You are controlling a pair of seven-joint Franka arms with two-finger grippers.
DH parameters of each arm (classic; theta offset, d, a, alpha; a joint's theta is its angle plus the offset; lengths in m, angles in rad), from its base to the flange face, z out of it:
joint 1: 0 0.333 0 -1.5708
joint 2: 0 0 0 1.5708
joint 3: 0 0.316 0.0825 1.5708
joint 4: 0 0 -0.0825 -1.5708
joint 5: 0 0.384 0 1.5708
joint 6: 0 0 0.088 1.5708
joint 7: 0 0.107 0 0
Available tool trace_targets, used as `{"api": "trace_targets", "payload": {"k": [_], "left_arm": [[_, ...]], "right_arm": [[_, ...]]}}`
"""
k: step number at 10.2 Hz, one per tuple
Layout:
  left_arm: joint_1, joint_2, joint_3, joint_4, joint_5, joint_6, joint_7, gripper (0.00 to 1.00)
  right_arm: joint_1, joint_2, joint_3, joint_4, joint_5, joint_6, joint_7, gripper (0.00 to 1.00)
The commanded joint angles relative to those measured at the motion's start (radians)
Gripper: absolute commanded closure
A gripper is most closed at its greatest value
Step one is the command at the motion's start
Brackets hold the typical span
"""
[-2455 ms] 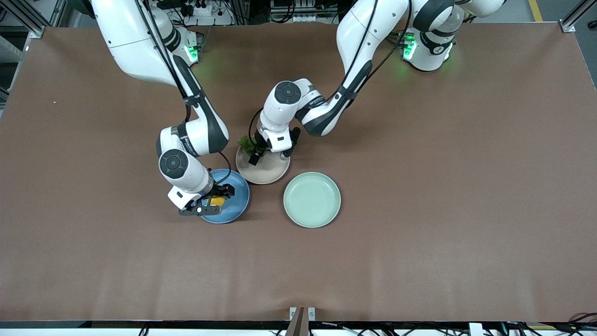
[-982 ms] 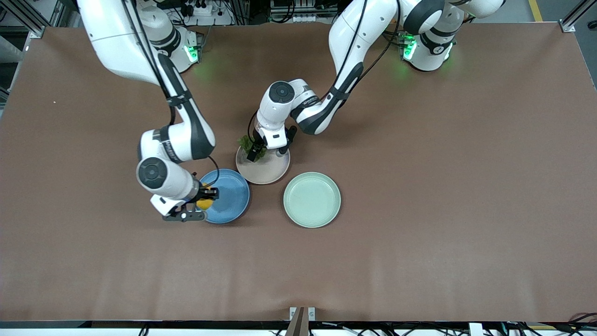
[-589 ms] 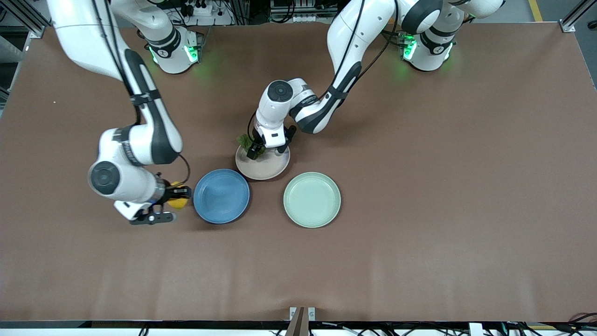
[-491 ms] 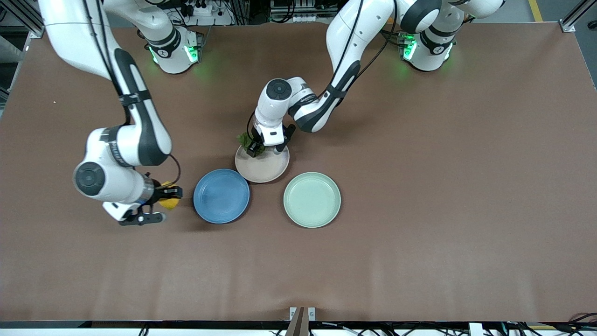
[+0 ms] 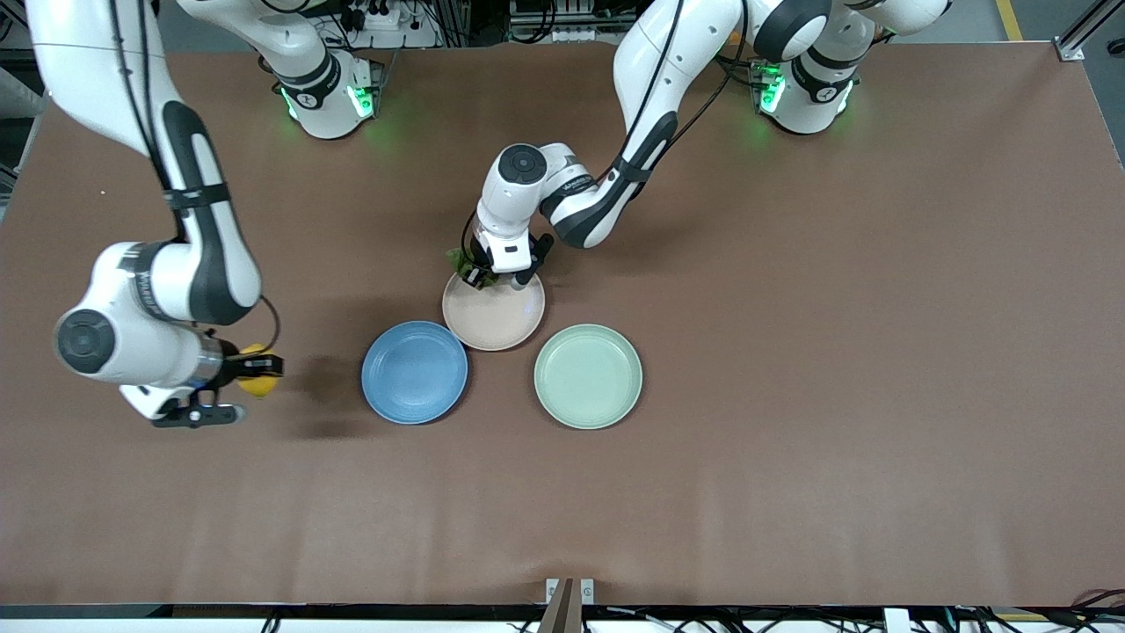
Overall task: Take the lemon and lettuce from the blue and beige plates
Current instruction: 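Lift the lemon with the right gripper while the left gripper lifts lettuce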
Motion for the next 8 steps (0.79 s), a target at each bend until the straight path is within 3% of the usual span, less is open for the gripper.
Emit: {"api": "trace_targets", "payload": {"k": [1,3,8], "left_arm": [[-0.006,-0.025,0.011,0.005,0.016,-0.042,0.008,1.00],[0.003,-0.052,0.011,0.000,0.015,-0.054,0.007,1.00],[0.029,-0.101,0.031,-0.001,0.021,-0.207,0.010,1.00]], "right_arm": [[-0.025,0.000,0.009,-0.015,-0.017,0.001,-0.016,0.61],[-0.036,0.009,0.010,-0.044,-0.017,0.036,-0.025,0.61],[-0.034,0.008,0.013,-0.211,-0.014,0.272,-0.045,0.61]]}}
